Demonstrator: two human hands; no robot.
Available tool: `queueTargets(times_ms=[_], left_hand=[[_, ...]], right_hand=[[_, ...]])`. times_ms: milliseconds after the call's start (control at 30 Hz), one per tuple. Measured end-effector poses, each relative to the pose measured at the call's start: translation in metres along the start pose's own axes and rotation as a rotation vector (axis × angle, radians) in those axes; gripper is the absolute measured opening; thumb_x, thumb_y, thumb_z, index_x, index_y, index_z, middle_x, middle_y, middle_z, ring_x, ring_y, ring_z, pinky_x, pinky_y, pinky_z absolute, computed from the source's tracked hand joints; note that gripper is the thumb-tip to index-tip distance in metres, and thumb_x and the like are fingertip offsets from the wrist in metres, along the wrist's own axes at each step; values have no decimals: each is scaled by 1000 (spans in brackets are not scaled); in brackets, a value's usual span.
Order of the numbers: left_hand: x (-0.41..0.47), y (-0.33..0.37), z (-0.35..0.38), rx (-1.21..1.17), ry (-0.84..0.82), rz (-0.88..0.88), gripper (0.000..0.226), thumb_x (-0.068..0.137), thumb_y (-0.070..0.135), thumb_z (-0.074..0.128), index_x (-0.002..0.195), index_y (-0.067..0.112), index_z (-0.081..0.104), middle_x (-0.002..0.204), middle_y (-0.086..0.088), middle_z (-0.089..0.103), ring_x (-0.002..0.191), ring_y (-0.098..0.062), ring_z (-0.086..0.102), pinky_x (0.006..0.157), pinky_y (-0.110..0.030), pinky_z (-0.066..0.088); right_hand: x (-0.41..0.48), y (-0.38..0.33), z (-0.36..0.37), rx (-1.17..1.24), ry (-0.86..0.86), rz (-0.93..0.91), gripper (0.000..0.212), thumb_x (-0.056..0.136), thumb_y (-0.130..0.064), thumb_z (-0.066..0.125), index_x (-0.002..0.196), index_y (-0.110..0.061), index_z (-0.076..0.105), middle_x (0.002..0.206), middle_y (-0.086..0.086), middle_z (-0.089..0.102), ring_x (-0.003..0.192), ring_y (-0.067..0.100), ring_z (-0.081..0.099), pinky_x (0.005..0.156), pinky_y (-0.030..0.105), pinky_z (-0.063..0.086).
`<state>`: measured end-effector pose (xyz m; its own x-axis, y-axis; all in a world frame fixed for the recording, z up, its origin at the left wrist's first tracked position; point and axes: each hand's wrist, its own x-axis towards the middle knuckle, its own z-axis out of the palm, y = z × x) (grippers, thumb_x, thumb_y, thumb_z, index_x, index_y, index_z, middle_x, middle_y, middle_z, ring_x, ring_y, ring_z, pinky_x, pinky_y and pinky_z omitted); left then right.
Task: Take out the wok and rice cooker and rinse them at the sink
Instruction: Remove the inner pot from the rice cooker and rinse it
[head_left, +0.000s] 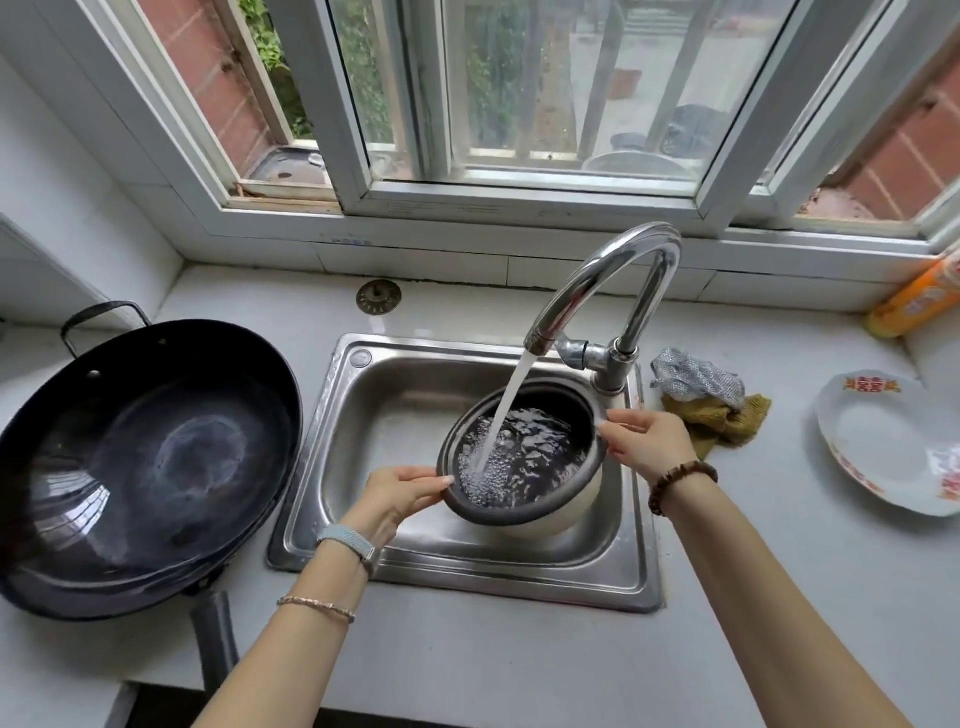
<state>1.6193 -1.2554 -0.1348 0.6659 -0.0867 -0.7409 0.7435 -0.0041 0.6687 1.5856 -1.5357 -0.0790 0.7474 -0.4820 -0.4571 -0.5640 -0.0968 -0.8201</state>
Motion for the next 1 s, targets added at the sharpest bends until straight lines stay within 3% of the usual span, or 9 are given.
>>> queueTargets(times_ms=[200,333,467,533,600,667,767,833,1000], left_hand=[[-26,29,-5,-16,77,137,14,74,-12,73,84,-6,65,61,-8,71,59,-11,70,62,-15,57],[-47,48,-5,49,152,243,19,71,-10,77,78,3,65,61,-4,68,66,-16,67,69,-19,58],[-68,66,-2,131,221,366,25,71,-5,79,74,13,63,66,-2,65,67,-13,62,64,-14,53],[-76,75,-1,163,237,417,25,70,-3,80,74,15,64,69,-2,65,65,-10,62,59,-10,51],[-81,84,-2,209,250,453,25,69,1,83,75,17,65,72,-2,66,68,-11,63,62,-14,52],[-84,91,-3,265,262,481,24,67,4,85,75,19,67,75,-2,68,73,-13,65,72,-21,54],[-88,103,-2,344,280,496,26,65,7,87,79,18,68,80,-3,68,80,-18,66,84,-30,55],[-92,110,-1,387,283,502,25,65,8,87,80,18,69,80,-3,68,79,-18,66,86,-32,56],[-105,127,4,518,308,540,28,66,13,86,90,12,73,88,-6,73,82,-18,69,83,-35,58]], right_hand=[[-3,28,6,-62,-69,193,18,81,-5,73,96,4,67,67,9,61,69,21,59,77,33,54],[-16,35,20,-31,-153,316,5,85,0,66,86,-1,62,64,11,58,57,15,54,51,18,52],[-28,41,38,24,-220,429,11,86,1,62,78,-4,60,69,13,61,60,17,58,54,22,53],[-35,45,48,74,-257,465,20,87,5,59,68,-3,55,54,11,55,45,15,53,45,20,49],[-42,49,57,165,-300,499,33,88,12,52,59,-3,45,36,3,38,25,11,36,31,12,32],[-47,52,65,221,-333,531,39,88,13,49,58,-10,38,36,1,32,24,10,30,30,10,23],[-53,54,74,225,-391,593,30,87,3,56,64,-11,43,52,10,46,42,15,40,39,15,27],[-59,54,81,229,-432,628,25,87,0,58,66,-9,47,50,9,54,49,15,42,42,15,32],[-76,50,102,316,-503,666,25,92,-4,55,68,-7,49,42,4,59,30,7,46,36,14,38]])
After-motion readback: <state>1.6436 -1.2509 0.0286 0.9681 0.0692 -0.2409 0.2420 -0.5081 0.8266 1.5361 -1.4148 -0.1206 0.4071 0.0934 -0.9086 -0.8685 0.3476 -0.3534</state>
